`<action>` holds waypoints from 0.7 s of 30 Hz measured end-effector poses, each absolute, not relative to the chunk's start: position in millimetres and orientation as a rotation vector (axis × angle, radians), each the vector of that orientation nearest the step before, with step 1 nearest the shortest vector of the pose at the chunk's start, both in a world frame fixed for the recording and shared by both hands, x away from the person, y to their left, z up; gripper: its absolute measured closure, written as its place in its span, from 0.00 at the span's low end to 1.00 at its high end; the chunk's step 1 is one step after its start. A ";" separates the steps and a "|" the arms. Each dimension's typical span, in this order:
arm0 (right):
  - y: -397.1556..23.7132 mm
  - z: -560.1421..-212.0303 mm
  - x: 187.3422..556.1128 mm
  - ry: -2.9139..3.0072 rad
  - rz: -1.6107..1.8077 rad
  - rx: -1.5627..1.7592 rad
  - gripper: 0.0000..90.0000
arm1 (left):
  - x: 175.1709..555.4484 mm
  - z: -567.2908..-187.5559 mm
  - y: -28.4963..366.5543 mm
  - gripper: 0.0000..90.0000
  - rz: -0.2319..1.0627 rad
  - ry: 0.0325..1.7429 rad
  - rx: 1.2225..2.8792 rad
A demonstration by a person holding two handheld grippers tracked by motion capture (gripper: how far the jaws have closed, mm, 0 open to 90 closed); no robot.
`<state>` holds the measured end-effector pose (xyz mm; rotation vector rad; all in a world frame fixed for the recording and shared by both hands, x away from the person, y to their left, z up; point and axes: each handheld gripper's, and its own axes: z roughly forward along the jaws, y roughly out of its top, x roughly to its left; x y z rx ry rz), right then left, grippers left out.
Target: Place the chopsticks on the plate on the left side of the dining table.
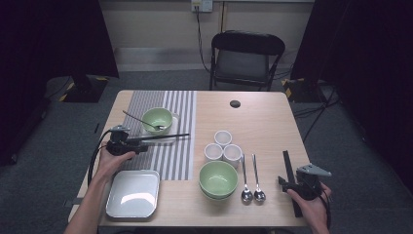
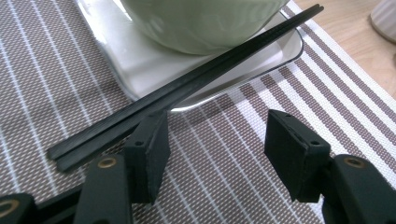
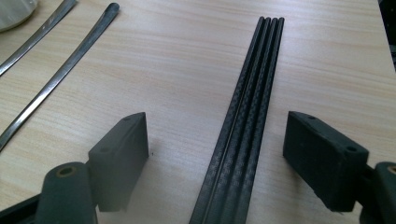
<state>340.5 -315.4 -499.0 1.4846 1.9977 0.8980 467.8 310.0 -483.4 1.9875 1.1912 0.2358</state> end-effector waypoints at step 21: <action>-315.1 -499.0 340.4 1.999 0.899 1.485 0.24 | 469.0 -485.3 314.1 0.44 0.258 1.206 1.971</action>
